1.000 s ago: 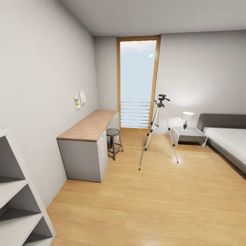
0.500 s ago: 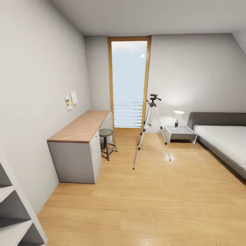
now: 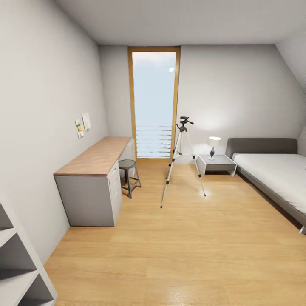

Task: Attach the digital camera to the camera tripod in the bedroom.

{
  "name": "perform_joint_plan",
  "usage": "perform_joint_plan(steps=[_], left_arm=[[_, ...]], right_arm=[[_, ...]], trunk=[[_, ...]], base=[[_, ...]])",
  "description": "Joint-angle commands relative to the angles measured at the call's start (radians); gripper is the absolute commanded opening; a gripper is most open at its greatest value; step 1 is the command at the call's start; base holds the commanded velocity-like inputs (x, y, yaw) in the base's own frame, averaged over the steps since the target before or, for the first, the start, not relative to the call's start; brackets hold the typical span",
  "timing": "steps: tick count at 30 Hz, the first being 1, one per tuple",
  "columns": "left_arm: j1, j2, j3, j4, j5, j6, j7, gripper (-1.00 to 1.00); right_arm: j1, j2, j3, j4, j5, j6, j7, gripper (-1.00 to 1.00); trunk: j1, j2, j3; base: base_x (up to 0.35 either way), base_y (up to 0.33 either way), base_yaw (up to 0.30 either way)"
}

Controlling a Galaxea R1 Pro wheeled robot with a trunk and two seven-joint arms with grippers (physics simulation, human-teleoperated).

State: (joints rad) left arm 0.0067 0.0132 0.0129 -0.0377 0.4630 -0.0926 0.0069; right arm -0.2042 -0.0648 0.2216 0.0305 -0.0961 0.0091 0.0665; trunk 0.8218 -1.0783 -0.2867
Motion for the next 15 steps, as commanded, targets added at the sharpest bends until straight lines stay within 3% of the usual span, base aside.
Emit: perform_joint_plan(steps=[1,15], left_arm=[[0.001,0.000,0.001,-0.002,0.002,-0.001,0.001,1.00],[0.001,0.001,0.002,-0.002,0.002,0.000,0.001,1.00]], right_arm=[[-0.001,0.000,0.009,0.002,-0.010,0.001,0.004,1.00],[-0.001,-0.001,0.010,0.002,-0.010,0.001,0.004,1.00]], trunk=[[0.000,-0.001,-0.001],[0.000,-0.001,-0.001]], base=[[-0.033,0.000,-0.008],[-0.051,0.000,-0.001]])
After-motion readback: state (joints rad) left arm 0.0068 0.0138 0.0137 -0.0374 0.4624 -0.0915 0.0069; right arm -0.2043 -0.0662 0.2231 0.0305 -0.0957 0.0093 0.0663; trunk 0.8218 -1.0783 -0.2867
